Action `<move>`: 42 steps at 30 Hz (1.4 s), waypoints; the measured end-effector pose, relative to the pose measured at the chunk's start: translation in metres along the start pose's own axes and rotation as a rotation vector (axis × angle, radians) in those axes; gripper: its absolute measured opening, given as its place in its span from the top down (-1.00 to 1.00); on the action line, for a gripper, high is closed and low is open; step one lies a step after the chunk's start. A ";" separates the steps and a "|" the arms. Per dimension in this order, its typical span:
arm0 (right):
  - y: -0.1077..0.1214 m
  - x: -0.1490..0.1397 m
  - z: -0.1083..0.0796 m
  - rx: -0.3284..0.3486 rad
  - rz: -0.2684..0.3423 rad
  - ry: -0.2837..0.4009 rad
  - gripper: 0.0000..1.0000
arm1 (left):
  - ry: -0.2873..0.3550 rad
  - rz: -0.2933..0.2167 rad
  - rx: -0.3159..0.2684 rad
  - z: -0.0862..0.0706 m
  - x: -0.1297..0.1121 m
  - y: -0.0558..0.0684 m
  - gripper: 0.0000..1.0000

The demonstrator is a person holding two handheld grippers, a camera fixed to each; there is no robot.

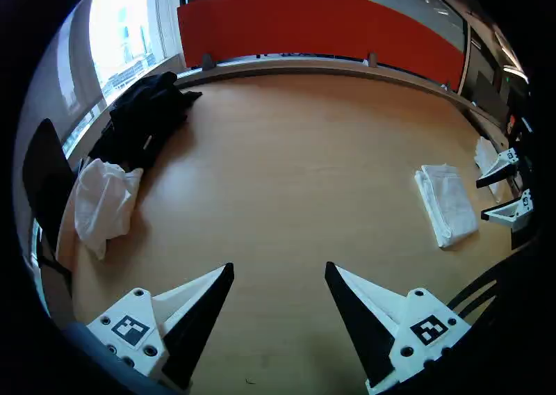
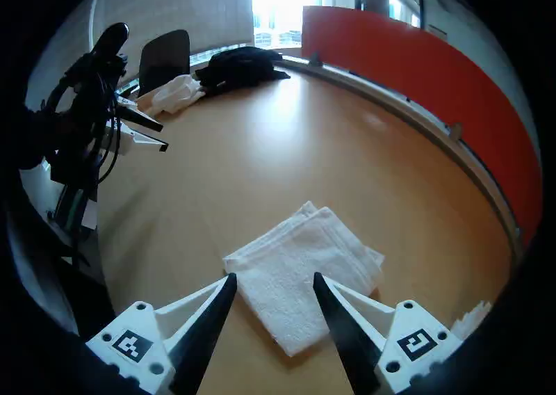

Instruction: Fold towel

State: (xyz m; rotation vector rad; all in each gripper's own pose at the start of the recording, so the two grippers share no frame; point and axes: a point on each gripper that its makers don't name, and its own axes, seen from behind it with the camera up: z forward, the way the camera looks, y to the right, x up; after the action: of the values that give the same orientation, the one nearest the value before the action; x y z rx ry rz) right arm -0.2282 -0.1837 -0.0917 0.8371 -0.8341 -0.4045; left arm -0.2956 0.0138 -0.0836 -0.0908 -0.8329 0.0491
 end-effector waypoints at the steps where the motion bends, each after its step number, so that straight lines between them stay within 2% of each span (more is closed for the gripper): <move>1: 0.001 -0.001 -0.001 -0.002 0.004 0.001 -0.69 | 0.000 0.000 0.000 0.000 0.000 0.000 -0.95; 11: 0.009 -0.018 -0.008 -0.027 0.015 -0.022 -0.69 | 0.003 -0.001 -0.002 -0.001 0.001 0.002 -0.95; 35: 0.018 -0.097 -0.005 -0.047 0.050 -0.158 -0.65 | 0.007 0.000 -0.001 -0.002 0.001 0.004 -0.95; 39: 0.018 -0.104 -0.005 -0.046 0.054 -0.173 -0.58 | 0.009 -0.001 -0.002 -0.002 0.001 0.005 -0.95; 42: 0.017 -0.107 -0.005 -0.047 0.059 -0.180 -0.44 | 0.009 0.000 -0.002 -0.003 0.001 0.005 -0.95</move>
State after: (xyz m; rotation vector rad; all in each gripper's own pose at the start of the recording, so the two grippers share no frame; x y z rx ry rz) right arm -0.2911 -0.1046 -0.1321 0.7383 -1.0103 -0.4503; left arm -0.2932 0.0183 -0.0851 -0.0927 -0.8245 0.0474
